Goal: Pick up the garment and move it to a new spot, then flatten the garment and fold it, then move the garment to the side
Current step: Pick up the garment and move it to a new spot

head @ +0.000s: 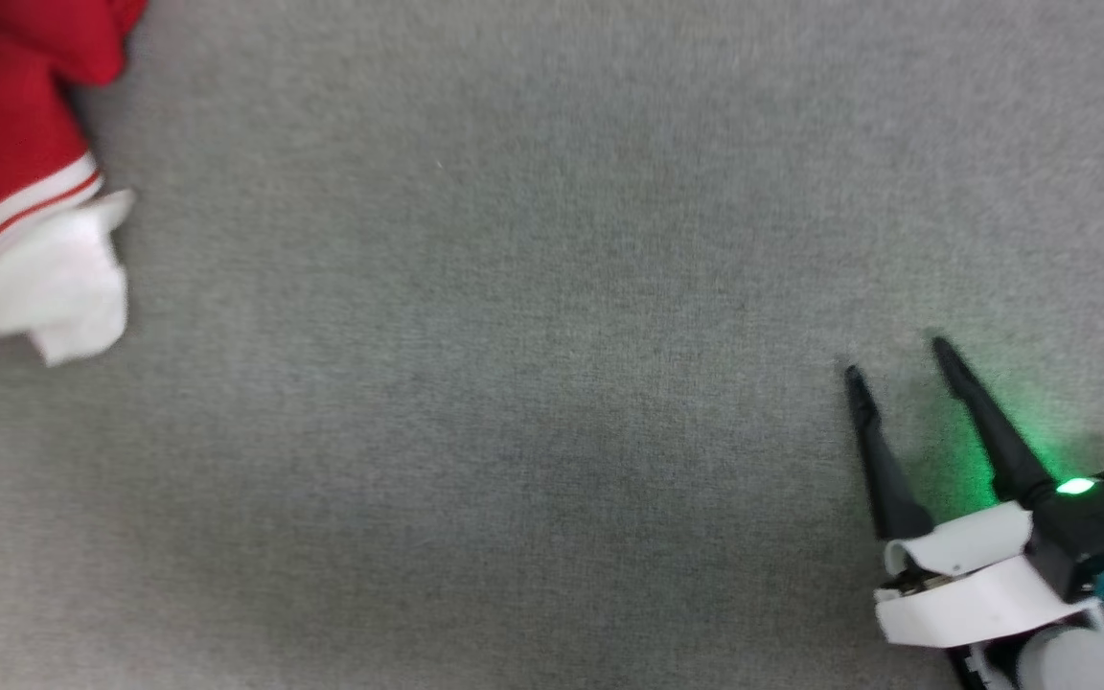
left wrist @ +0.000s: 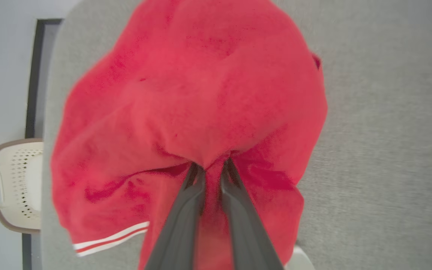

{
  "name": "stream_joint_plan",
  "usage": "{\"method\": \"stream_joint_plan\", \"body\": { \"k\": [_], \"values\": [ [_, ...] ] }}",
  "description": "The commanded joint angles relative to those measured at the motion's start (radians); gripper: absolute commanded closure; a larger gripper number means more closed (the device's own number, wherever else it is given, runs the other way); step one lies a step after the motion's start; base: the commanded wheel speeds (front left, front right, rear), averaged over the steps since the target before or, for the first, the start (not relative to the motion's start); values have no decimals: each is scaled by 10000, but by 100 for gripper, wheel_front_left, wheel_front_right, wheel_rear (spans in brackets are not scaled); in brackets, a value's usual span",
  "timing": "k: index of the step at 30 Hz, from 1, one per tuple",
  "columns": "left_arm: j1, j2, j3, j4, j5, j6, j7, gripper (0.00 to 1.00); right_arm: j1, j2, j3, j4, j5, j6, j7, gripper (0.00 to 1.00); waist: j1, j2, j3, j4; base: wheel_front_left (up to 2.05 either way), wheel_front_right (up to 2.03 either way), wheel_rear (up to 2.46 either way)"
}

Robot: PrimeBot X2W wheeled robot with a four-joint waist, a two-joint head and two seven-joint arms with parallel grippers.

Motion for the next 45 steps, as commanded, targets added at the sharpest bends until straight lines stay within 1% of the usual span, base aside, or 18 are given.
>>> {"method": "stream_joint_plan", "body": {
  "k": [1, 4, 7, 12, 17, 19, 28, 32, 35, 37, 40, 45],
  "values": [
    [-104, -33, -52, -42, 82, -40, -44, 100, 11, 75, 83, 123, 78, -10, -64, 0, 0, 0, -1122, 231, 0, 0, 0],
    [-442, -114, -242, -188, 252, -128, -117, 100, 57, 253, 198, 480, 146, -10, -176, 0, 0, 0, -1835, 212, 0, 0, 0],
    [-670, -225, -409, -410, 374, -241, -435, 100, 128, 387, 239, 810, 216, -10, -268, 0, 0, 0, -2503, 159, 0, 0, 0],
    [-678, -552, -663, -769, 172, -516, -790, 100, 289, 569, 130, 1193, 294, -10, -354, 0, 0, 0, -3381, -50, 0, 0, 0],
    [-334, -1106, -1187, -1472, -204, -591, -771, 100, 427, 610, -402, 1407, 251, -10, -378, 0, 0, 0, -3892, -471, 0, 0, 0],
    [-136, -1264, -1616, -2035, -363, -596, -695, 100, 519, 598, -729, 1412, 207, -10, -382, 0, 0, 0, -4012, -692, 0, 0, 0],
    [862, -1916, -2639, -4143, -1321, -589, -155, 100, 830, 600, -2070, 1353, 18, -10, -387, 0, 0, 0, -4068, -2012, 0, 0, 0],
    [1379, -2249, -2931, -4919, -1700, -589, 274, 100, 872, 714, -2423, 1268, -6, -10, -388, 0, 0, 0, -3985, -2658, 0, 0, 0],
    [1787, -2437, -3153, -5406, -1912, -504, 676, 100, 943, 838, -2574, 1221, 26, -10, -390, 0, 0, 0, -3902, -3058, 0, 0, 0],
    [2093, -2471, -3338, -5669, -2032, -414, 993, 100, 996, 919, -2541, 1225, 27, -10, -388, 0, 0, 0, -3850, -3315, 0, 0, 0],
    [2416, -2322, -3550, -5965, -2038, -318, 1339, 100, 942, 992, -2395, 1278, 115, -10, -389, 0, 0, 0, -3750, -3673, 0, 0, 0],
    [3127, -1995, -3806, -5822, -2014, -181, 1465, 100, 687, 1056, -2158, 1400, 250, -10, -389, 0, 0, 0, -3564, -4074, 0, 0, 0]
  ]
}}
